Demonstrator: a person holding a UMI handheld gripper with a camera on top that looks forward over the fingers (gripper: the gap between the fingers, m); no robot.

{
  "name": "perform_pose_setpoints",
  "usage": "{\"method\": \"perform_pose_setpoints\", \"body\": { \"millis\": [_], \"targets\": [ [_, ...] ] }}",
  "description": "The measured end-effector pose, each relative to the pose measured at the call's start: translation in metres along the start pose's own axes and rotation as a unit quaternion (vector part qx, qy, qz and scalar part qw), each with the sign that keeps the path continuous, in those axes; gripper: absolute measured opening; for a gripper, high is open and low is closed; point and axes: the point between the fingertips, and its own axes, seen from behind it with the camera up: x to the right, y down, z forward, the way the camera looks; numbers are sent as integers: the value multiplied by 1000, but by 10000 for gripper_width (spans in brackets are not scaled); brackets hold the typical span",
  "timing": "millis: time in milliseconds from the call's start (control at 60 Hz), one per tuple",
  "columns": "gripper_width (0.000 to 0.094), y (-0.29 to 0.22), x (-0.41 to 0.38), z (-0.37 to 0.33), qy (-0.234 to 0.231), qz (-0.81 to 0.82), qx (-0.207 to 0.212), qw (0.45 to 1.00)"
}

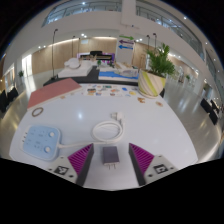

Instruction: Unplug charger

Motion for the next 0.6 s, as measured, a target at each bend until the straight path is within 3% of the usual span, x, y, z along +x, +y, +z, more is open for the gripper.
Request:
{"method": "perform_pose_setpoints", "body": {
  "millis": [50, 83, 283, 383, 600],
  "targets": [
    [873, -11, 2, -21, -5, 9, 6, 1000],
    [832, -18, 4, -40, -8, 14, 6, 1000],
    [860, -35, 22, -212, -5, 18, -22, 1000],
    [851, -31, 25, -283, -2, 4, -16, 1000],
    [852, -16, 14, -334, -16, 25, -7, 1000]
  ]
}}
